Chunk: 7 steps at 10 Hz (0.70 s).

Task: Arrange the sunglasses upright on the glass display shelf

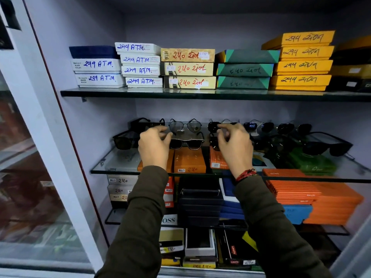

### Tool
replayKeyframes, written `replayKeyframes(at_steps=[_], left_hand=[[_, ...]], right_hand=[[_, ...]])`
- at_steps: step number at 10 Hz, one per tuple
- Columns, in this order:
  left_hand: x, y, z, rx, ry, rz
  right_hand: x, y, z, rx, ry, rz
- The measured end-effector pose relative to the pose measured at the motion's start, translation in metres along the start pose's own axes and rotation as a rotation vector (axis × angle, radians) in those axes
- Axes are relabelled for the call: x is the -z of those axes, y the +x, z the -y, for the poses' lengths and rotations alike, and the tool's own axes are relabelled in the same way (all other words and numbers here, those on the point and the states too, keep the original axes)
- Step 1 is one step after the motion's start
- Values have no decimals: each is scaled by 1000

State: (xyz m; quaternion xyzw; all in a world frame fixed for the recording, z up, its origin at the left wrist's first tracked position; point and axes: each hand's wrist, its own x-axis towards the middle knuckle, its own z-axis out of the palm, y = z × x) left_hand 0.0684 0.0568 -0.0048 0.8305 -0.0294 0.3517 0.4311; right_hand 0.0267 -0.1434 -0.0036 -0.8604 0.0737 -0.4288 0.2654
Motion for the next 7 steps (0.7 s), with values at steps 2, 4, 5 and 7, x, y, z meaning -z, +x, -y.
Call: replayKeyframes(at_steps=[2, 4, 5, 7], left_hand=[[-20, -16, -20, -356, 239, 360], [-28, -25, -22, -304, 404, 622], [-24, -24, -24, -308, 389, 652], [-13, -32, -31, -385, 309, 483]], right_hand=[[20, -3, -22, -3, -337, 314], [21, -16, -31, -15, -366, 569], [25, -14, -28, -10, -364, 590], [42, -17, -33, 36, -261, 408]])
